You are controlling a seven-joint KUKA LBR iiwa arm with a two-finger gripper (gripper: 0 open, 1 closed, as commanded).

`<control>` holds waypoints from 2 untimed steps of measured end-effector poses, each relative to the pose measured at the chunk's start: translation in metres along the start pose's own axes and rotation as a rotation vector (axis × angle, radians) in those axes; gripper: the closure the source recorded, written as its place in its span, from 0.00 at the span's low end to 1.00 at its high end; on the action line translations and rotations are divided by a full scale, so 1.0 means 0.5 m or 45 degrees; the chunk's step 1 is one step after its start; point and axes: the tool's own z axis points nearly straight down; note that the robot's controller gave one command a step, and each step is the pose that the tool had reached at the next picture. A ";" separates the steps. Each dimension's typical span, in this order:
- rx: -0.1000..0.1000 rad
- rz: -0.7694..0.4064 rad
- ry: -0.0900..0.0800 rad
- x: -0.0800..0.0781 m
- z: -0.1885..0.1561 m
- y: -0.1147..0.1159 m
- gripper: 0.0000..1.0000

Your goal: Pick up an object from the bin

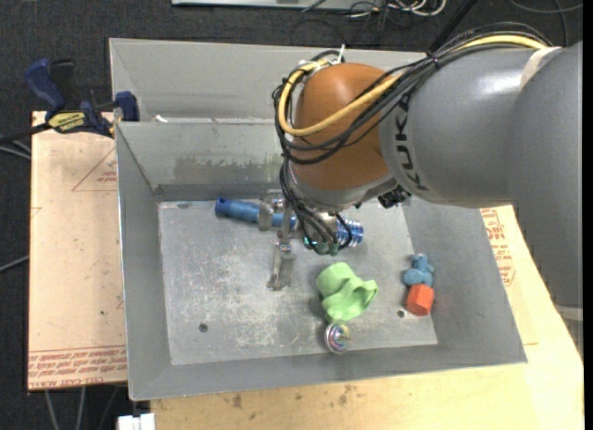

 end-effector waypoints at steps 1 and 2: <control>0.005 -0.083 -0.015 -0.044 -0.010 -0.160 0.00; 0.001 -0.222 -0.020 -0.151 -0.034 -0.151 0.00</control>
Offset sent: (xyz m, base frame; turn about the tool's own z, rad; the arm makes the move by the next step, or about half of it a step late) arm 0.0204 -0.0744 0.0047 -0.0733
